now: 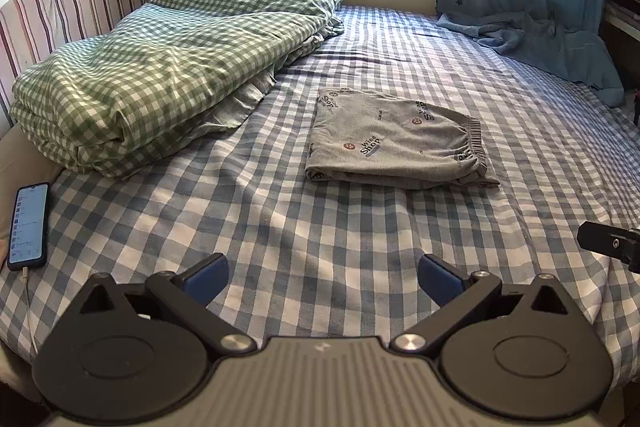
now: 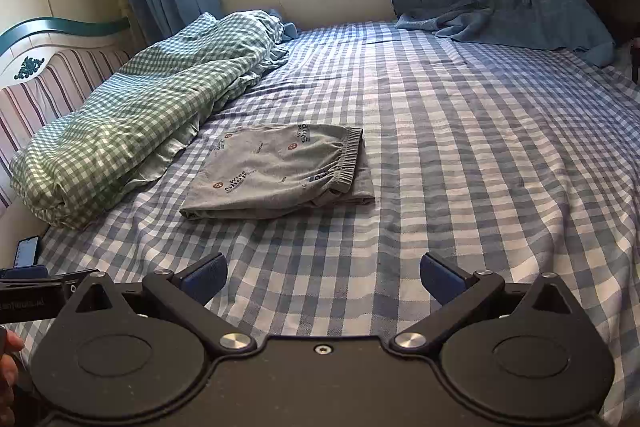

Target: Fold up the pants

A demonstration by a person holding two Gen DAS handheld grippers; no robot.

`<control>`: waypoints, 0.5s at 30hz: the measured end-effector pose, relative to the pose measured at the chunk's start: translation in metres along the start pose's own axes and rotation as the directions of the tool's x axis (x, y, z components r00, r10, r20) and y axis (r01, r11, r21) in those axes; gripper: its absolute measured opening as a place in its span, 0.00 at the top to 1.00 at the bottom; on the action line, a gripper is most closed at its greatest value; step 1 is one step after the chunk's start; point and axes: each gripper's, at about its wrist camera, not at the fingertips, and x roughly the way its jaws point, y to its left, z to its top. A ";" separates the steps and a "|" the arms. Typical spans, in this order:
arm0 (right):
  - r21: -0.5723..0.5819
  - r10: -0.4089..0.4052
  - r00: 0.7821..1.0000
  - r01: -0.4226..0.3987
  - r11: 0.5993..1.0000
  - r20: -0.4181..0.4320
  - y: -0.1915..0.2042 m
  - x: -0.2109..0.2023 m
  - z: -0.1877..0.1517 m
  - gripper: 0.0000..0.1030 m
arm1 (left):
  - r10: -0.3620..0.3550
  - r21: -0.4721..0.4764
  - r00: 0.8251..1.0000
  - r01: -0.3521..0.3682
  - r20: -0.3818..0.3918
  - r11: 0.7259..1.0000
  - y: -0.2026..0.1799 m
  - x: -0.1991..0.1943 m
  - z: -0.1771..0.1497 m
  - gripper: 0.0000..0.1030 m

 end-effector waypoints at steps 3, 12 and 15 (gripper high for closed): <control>-0.002 0.005 1.000 -0.005 1.000 -0.012 0.006 0.000 -0.002 0.01 | -0.003 0.003 1.000 0.003 0.002 1.000 0.003 -0.002 -0.002 0.00; 0.001 0.009 1.000 -0.009 1.000 -0.017 0.011 -0.003 -0.003 0.01 | -0.007 -0.006 1.000 0.007 0.003 1.000 0.011 -0.004 -0.001 0.00; 0.000 0.009 1.000 -0.009 1.000 -0.013 0.011 -0.003 -0.003 0.01 | -0.006 -0.009 1.000 0.006 0.002 1.000 0.012 -0.004 -0.001 0.00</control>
